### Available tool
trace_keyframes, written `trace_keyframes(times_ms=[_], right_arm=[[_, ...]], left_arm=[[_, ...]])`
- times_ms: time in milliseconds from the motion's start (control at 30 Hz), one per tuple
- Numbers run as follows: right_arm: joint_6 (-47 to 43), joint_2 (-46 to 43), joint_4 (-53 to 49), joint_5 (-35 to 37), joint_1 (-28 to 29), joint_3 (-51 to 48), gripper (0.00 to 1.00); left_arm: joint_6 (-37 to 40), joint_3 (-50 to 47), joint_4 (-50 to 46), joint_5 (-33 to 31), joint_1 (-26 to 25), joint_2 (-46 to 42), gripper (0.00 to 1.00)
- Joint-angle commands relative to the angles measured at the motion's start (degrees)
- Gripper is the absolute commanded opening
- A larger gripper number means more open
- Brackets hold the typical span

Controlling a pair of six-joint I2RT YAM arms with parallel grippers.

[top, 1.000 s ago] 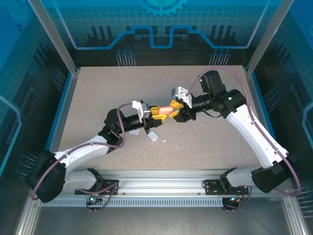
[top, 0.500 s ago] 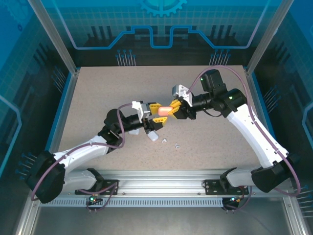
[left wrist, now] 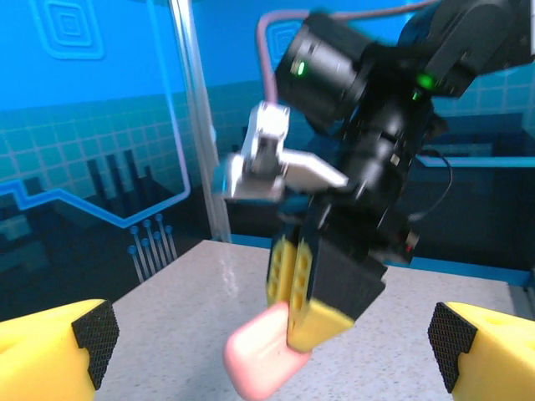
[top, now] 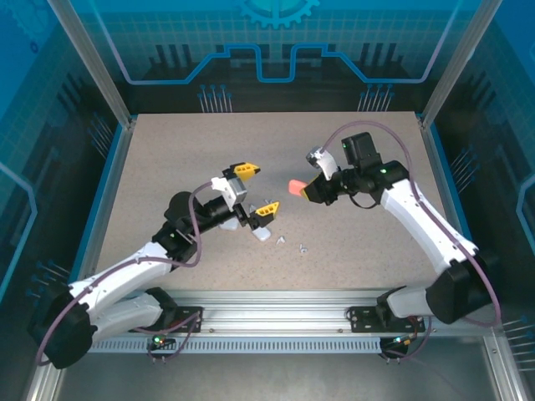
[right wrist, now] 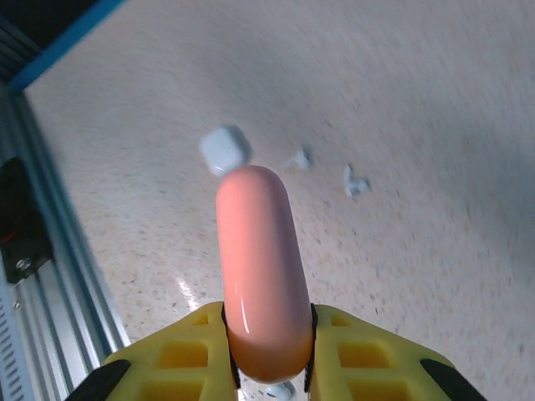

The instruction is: Insert the wireless bluetooth earbuds into the charging case

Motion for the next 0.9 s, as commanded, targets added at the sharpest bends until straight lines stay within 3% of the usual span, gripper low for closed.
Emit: trace_keyframes(times_ms=[0,100,200,467,767,867], right_arm=[[9.32,5.61,1.94,6.67,-0.80,-1.30,0.18],[13.75,11.02,3.49,7.89,-2.50,-1.13,0.18],[17.43,15.83,6.67,3.27,-5.01,-0.64,0.18],[15.89,30.06,0.82,-2.37,-6.73,7.96,0.18],[15.92,34.19,1.52,-4.85,-8.40,8.07,0.21],[16.19,34.39,2.27,-4.54,-8.77,7.17,0.26]], left_arm=[[4.01,-0.76,-3.55,-5.03,0.23,-2.77,0.99],[4.35,-1.55,-3.63,-6.11,0.23,-3.96,0.99],[4.43,-1.66,-4.33,-6.09,0.34,-4.16,0.99],[3.30,-1.26,-3.78,-5.04,0.36,-3.13,0.99],[2.85,-1.23,-4.34,-5.06,0.29,-3.11,0.99],[2.97,-0.37,-6.33,-6.50,0.32,-2.80,0.99]])
